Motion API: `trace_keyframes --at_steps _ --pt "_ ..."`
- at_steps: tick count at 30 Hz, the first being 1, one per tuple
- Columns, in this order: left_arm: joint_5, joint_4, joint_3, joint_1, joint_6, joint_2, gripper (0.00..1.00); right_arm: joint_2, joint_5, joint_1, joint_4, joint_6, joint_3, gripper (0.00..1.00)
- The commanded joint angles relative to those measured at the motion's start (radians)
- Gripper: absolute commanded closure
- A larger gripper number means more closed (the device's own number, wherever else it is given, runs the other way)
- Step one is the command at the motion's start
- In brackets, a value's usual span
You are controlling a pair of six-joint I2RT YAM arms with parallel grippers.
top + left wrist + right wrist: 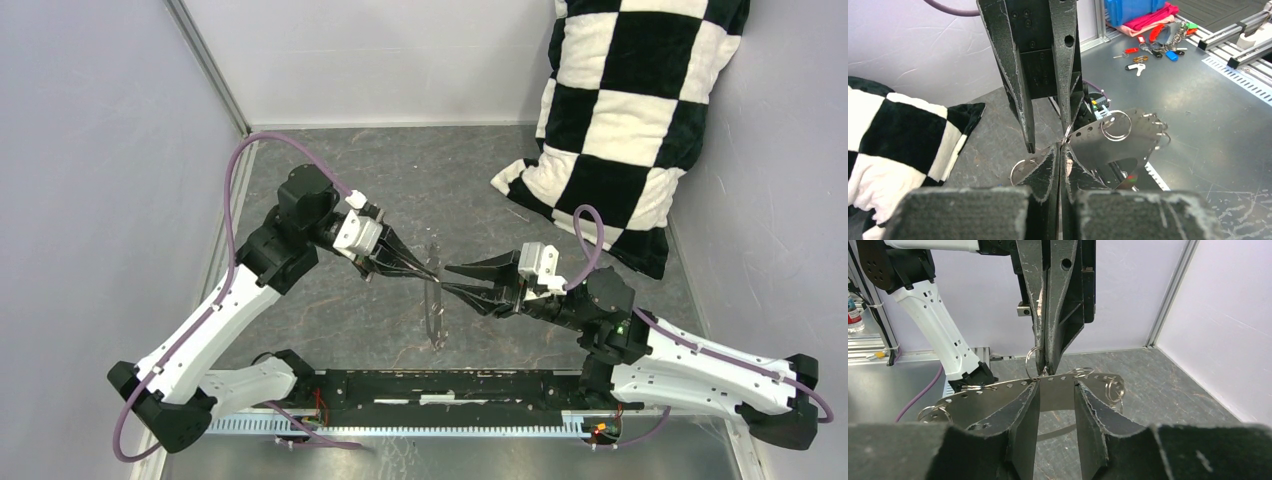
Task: Put the keys on the keyring
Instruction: Adjust the keyring.
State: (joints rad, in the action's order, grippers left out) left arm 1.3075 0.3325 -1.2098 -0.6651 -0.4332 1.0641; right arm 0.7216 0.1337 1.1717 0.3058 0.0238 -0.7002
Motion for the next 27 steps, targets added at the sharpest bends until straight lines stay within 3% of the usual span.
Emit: trace_keyframes --at_steps 1,15,27 --pt "-0.067 -0.131 0.044 -0.007 0.145 -0.024 0.98 0.007 -0.003 0.006 0.116 0.003 -0.052 0.63" --pt "-0.227 -0.172 0.053 -0.006 0.312 -0.024 0.98 0.006 -0.016 0.006 0.116 0.02 -0.039 0.59" --pt "-0.24 -0.115 0.049 -0.007 0.239 -0.035 0.98 -0.008 -0.032 0.006 0.101 0.033 -0.035 0.63"
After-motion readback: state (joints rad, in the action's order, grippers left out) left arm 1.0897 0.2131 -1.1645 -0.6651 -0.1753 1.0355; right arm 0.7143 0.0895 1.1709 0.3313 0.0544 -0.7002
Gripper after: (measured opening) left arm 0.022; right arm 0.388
